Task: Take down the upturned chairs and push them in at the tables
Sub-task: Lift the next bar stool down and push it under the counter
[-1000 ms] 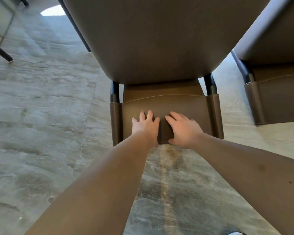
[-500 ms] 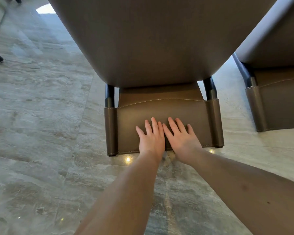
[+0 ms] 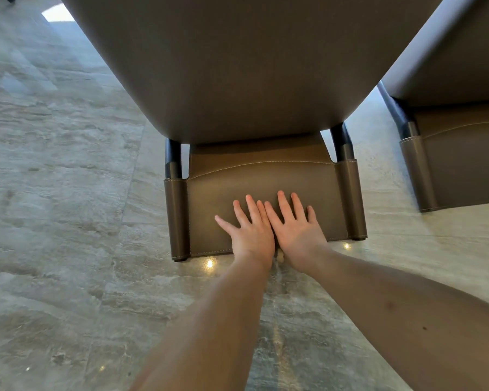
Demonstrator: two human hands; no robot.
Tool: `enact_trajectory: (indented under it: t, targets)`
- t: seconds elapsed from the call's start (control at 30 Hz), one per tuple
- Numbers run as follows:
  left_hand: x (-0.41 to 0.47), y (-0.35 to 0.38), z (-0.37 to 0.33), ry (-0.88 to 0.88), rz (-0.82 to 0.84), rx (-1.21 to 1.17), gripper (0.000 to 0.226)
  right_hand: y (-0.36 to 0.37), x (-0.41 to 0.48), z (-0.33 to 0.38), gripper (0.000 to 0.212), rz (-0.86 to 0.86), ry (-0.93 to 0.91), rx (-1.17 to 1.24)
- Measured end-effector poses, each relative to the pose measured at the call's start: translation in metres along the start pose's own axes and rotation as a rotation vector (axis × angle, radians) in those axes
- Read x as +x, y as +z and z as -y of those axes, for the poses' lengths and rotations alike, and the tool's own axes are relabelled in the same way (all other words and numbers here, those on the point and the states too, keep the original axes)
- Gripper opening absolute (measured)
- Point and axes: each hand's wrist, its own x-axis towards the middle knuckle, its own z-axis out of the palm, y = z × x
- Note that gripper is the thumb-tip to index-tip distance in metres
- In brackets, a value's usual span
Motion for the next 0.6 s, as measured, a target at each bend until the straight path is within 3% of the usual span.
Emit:
enact_trajectory:
  t: [0.13,0.3,0.5,0.6]
  targets:
    - [-0.002,-0.003,0.001,0.014,0.011,0.004,0.078,0.0,-0.002,0.001,0.1,-0.011,0.014,0.064]
    - [-0.006,-0.007,0.017,0.228,0.004,0.034,0.068,-0.006,-0.006,-0.003,0.093,-0.008,0.006,0.129]
    - [-0.003,-0.022,0.017,0.218,0.062,0.0,0.066,-0.014,-0.011,-0.001,0.079,-0.027,0.015,0.106]
    - [-0.005,-0.023,0.018,0.213,0.075,0.012,0.068,-0.014,-0.011,0.0,0.082,-0.034,0.044,0.081]
